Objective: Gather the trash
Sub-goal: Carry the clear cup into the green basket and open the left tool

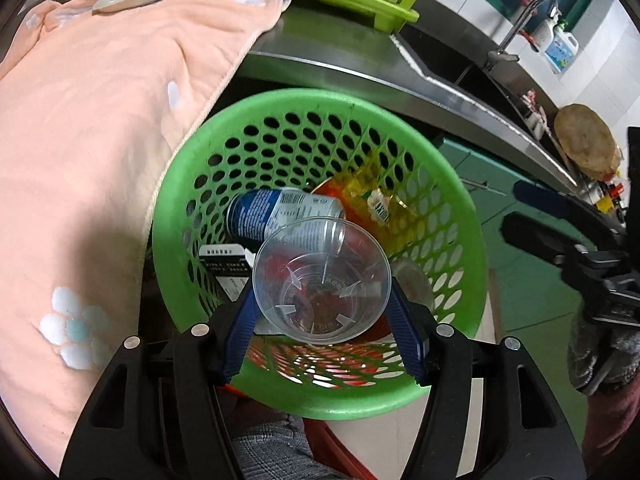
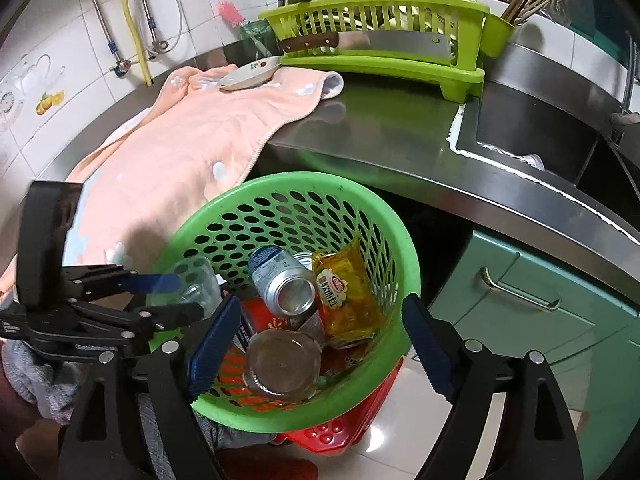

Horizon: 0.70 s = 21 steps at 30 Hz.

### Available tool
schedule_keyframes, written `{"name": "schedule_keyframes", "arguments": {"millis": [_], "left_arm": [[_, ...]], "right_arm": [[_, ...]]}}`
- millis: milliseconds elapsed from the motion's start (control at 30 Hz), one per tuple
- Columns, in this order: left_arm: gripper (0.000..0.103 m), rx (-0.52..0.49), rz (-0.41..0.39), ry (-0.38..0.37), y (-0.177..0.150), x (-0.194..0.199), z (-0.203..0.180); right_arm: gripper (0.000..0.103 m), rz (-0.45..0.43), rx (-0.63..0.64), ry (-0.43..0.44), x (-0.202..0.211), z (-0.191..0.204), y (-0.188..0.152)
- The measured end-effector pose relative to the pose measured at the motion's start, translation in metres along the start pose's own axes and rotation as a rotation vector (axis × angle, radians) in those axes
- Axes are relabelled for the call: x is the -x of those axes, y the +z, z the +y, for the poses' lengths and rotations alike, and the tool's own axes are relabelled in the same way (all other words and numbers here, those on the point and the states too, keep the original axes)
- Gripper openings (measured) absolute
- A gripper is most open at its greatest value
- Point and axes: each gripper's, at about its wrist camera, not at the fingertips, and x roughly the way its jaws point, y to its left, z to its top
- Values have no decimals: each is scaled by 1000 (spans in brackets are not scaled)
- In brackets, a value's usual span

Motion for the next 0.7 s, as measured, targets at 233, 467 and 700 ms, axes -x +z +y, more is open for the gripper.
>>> {"name": "schedule_keyframes", "arguments": {"millis": [233,467,700], "left_arm": [[62,4,21,-9,-3,-4,-1],[68,7,19,-12,-5,-2,1],[68,11,-8,-9,-5,12,3]], "right_arm": [[86,-15,-6,-8,3,6,-3],[88,-37,-22,-7,11,10,-5],[88,-47,-16,-9,19,16,-6]]}}
